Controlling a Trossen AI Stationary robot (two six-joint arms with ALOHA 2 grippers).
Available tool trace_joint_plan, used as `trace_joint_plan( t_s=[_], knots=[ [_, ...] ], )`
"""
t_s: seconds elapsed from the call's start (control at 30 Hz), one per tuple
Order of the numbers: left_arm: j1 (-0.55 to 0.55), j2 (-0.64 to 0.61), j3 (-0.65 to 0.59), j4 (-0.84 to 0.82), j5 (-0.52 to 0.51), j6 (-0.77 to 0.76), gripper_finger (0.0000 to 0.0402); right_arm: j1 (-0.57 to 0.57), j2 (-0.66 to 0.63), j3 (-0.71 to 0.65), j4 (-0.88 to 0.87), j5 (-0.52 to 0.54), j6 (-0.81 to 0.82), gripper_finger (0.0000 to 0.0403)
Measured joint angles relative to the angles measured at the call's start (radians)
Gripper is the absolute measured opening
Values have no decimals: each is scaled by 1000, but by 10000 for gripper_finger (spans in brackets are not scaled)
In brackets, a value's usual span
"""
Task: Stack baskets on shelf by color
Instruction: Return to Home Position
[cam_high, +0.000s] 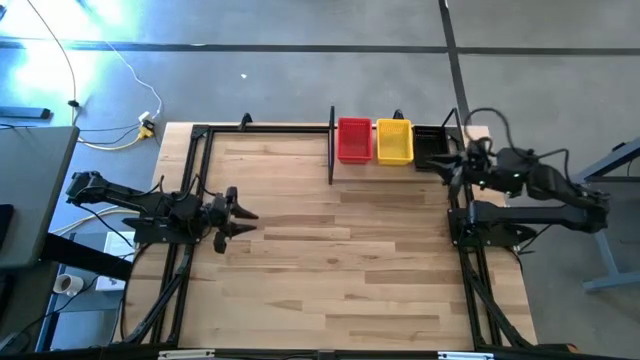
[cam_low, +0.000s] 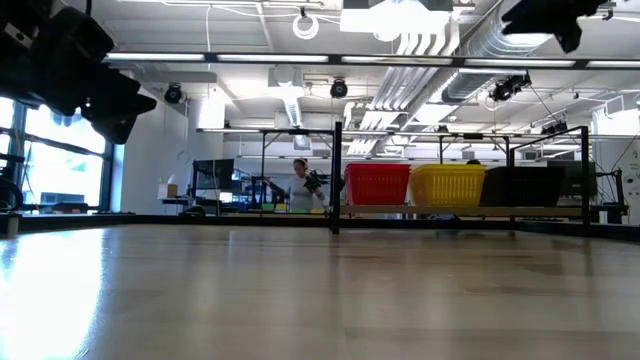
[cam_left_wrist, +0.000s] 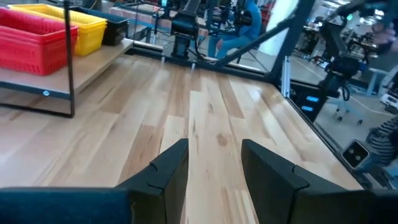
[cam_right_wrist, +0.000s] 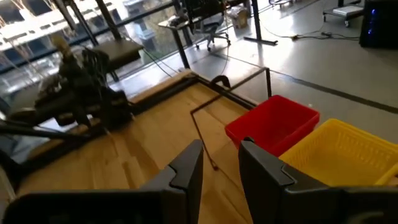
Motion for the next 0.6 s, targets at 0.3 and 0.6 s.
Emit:
trace_joint_plan(
  t_s=[0.3, 0.6],
  knots=[
    [0, 2, 0, -43, -173, -83, 138, 0, -19, -223, 177, -52, -25, 90],
    [0, 2, 0, -37, -234, 41, 138, 0, -84, -446, 367, -98, -25, 90]
  ],
)
